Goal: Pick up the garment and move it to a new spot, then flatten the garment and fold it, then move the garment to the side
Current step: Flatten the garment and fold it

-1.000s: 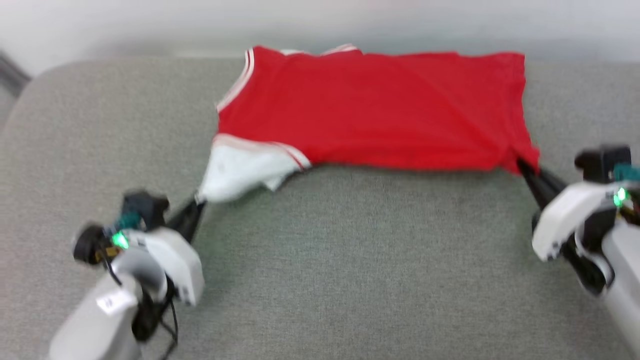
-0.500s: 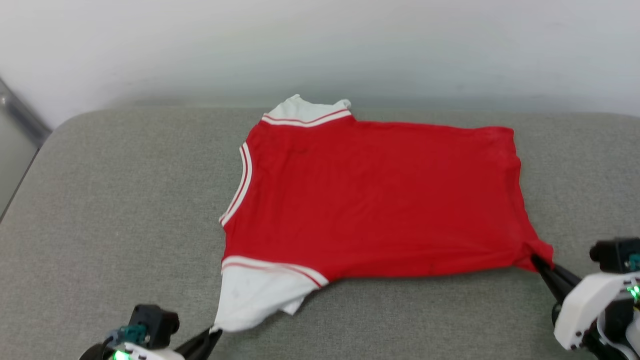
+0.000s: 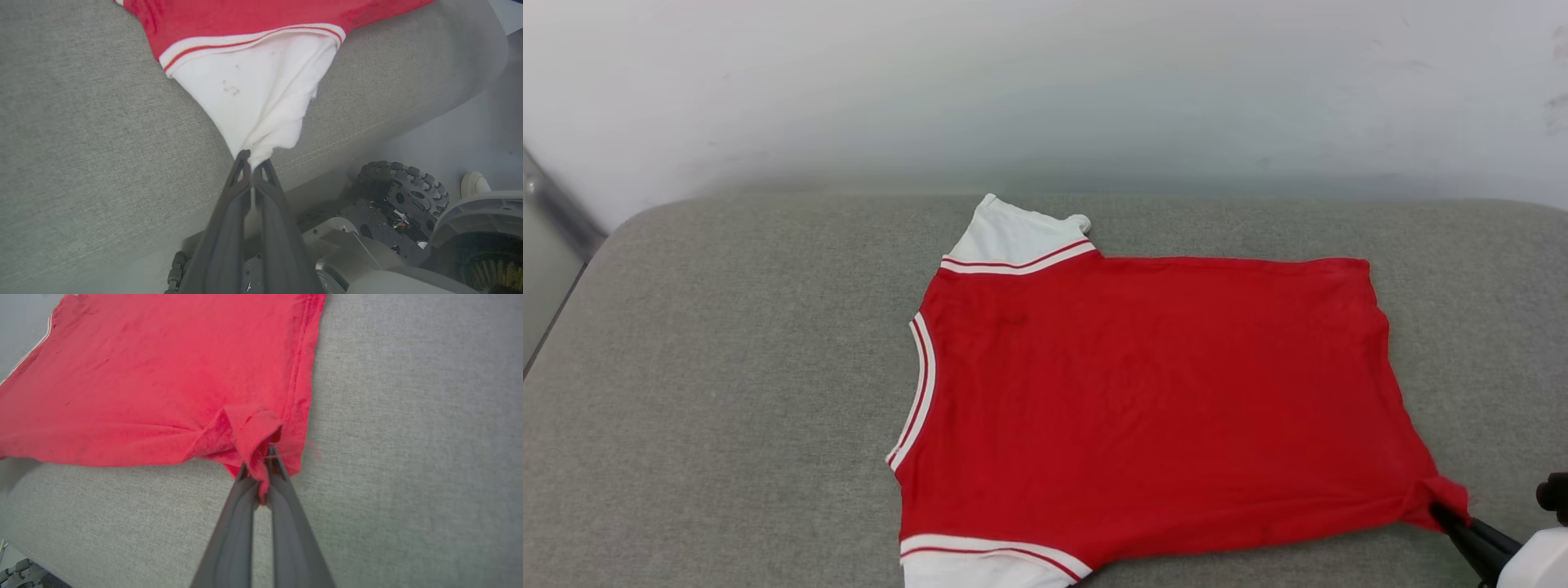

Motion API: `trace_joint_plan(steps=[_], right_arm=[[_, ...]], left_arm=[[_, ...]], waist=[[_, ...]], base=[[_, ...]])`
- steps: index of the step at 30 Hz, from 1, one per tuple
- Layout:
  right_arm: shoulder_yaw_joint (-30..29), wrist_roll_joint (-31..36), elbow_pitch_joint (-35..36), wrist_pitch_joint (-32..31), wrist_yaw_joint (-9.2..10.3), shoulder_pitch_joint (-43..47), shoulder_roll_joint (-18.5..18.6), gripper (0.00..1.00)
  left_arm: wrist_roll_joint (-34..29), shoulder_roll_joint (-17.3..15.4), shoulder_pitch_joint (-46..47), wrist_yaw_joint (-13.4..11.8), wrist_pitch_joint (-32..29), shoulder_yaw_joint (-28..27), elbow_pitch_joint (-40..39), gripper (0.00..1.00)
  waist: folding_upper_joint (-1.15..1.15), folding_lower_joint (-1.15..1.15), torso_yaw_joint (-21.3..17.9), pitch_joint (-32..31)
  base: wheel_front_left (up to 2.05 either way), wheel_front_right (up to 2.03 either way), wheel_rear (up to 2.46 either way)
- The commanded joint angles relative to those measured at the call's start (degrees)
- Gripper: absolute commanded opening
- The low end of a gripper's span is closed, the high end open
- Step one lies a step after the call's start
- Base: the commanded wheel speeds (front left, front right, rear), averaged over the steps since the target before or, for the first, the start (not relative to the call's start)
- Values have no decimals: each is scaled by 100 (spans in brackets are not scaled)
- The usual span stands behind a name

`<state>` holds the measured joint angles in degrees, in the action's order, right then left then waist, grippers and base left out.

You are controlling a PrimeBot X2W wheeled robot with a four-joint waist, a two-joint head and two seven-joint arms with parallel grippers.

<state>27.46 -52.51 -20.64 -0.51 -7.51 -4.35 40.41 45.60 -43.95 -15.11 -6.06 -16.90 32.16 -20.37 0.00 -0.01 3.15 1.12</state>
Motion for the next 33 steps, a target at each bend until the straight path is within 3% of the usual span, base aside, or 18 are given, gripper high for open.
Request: trace_joint_plan(steps=[1, 10, 18, 33], right_arm=[[-70, -62, 134, -53, 4, 116, 90, 0], [-386, -253, 733, -357, 4, 38, 143, 0], [-769, -173, 1061, -793, 4, -337, 109, 0], [-905, 585, 528, -1891, 4, -1368, -496, 0]], left_arm=[[-82, 32, 15, 11, 89, -7, 26, 0], [-348, 158, 742, 111, 533, -304, 205, 0], [-568, 274, 1850, 334, 503, -446, 475, 0], [-947, 670, 3674, 646, 267, -308, 1943, 0]], waist=[[0, 1, -26, 44], [0, 1, -77, 254], [0, 1, -113, 648], [0, 1, -256, 1372]], base=[[0, 0, 0], [0, 0, 0], [0, 0, 0], [0, 0, 0]])
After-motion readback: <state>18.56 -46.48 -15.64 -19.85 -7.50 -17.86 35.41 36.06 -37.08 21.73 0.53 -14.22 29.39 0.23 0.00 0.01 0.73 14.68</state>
